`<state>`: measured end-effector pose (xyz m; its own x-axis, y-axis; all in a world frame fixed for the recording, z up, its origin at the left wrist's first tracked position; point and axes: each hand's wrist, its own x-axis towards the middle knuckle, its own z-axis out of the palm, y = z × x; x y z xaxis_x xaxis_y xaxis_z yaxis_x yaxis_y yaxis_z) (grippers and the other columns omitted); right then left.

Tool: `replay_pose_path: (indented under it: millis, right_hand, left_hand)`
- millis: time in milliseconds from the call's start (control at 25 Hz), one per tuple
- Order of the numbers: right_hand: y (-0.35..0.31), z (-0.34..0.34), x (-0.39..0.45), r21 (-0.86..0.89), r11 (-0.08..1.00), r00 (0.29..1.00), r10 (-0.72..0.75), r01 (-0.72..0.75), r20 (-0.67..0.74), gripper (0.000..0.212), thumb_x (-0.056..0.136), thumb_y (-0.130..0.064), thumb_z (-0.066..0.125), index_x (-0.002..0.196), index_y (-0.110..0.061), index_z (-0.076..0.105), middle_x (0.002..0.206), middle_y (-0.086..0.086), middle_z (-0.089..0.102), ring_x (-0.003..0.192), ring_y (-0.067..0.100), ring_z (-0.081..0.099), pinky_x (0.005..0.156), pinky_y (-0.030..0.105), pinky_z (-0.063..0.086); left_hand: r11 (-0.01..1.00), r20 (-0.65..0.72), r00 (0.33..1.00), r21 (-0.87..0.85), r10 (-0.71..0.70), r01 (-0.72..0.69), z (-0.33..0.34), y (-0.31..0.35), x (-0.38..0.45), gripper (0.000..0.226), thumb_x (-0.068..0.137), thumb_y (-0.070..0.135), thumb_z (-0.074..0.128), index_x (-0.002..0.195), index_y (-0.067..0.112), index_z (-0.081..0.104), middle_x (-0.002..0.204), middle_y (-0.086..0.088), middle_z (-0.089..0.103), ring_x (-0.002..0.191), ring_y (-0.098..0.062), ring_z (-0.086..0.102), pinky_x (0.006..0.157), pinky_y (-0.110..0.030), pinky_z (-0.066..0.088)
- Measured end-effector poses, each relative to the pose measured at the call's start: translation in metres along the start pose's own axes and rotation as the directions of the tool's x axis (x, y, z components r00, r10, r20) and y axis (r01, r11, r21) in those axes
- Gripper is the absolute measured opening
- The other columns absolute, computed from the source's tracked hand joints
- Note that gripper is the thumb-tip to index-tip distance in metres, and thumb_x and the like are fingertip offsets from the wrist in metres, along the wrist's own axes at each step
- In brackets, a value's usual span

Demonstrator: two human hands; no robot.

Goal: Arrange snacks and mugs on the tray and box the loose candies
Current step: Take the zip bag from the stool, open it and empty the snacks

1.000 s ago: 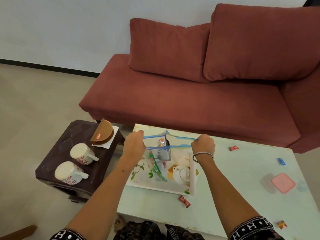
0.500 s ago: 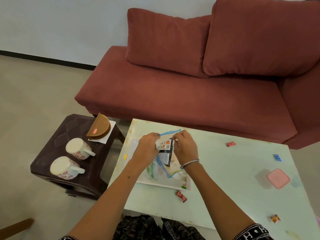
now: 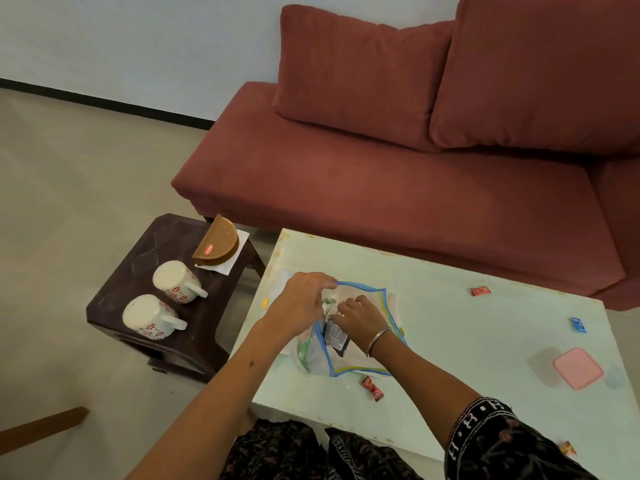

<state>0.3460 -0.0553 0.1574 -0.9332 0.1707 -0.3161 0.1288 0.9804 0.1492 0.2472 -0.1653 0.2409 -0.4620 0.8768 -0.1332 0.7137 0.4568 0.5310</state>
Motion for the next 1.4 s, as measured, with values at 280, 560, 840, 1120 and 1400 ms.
replay_pose_path:
  millis: [280, 560, 840, 1120, 1400]
  right_hand:
    - [0.010, -0.036, 0.004, 0.040, 0.998, 0.995, -0.037, 0.041, -0.096, 0.015, 0.050, -0.033, 0.082, 0.059, -0.025, 0.073, 0.056, -0.004, 0.067, 0.060, 0.012, 0.067, 0.055, 0.019, 0.047]
    - [0.065, -0.128, -0.038, 0.419, 0.890, 0.873, 0.343, -0.183, -0.347, 0.016, 0.082, -0.030, 0.061, 0.096, -0.029, 0.068, 0.094, 0.000, 0.073, 0.090, 0.028, 0.066, 0.068, 0.031, 0.046]
    - [0.135, -0.147, -0.102, 0.857, 0.490, 0.591, 0.743, -0.158, -0.316, 0.022, 0.074, -0.005, 0.067, 0.072, -0.027, 0.063, 0.067, -0.010, 0.066, 0.057, 0.003, 0.058, 0.064, 0.013, 0.047]
    - [0.111, 0.012, -0.047, 0.764, 0.298, 0.619, 0.768, -0.572, 0.163, 0.026, 0.082, 0.002, 0.055, 0.097, -0.007, 0.074, 0.106, 0.017, 0.071, 0.098, 0.034, 0.063, 0.089, 0.031, 0.049]
    - [0.075, 0.128, -0.049, 0.711, 0.008, 0.524, 0.681, -0.703, 0.511, 0.023, 0.078, 0.000, 0.060, 0.093, -0.008, 0.076, 0.102, 0.016, 0.073, 0.095, 0.034, 0.066, 0.085, 0.031, 0.051]
  left_hand:
    - [0.998, -0.009, 0.998, 0.010, -0.057, 0.057, 0.008, -0.007, 0.009, 0.041, 0.086, -0.002, 0.053, 0.125, 0.009, 0.057, 0.133, -0.006, 0.057, 0.121, -0.020, 0.053, 0.107, -0.028, 0.038]
    - [0.988, -0.129, 0.981, -0.075, -0.144, 0.135, 0.007, -0.021, 0.014, 0.042, 0.082, -0.010, 0.046, 0.116, 0.006, 0.064, 0.116, -0.014, 0.067, 0.105, -0.030, 0.061, 0.093, -0.032, 0.045]
    - [0.960, -0.264, 0.925, -0.139, -0.274, 0.245, -0.001, -0.033, 0.018, 0.036, 0.086, -0.004, 0.050, 0.119, 0.005, 0.060, 0.120, -0.014, 0.064, 0.108, -0.028, 0.059, 0.094, -0.034, 0.046]
    - [0.936, -0.392, 0.851, -0.186, -0.349, 0.298, -0.001, -0.039, 0.005, 0.038, 0.083, -0.011, 0.046, 0.116, -0.001, 0.062, 0.119, -0.018, 0.064, 0.104, -0.032, 0.061, 0.092, -0.036, 0.047]
    - [0.928, -0.321, 0.875, -0.210, -0.362, 0.307, 0.017, -0.034, -0.008, 0.037, 0.084, -0.011, 0.046, 0.115, -0.001, 0.063, 0.121, -0.015, 0.064, 0.108, -0.028, 0.062, 0.099, -0.034, 0.047]
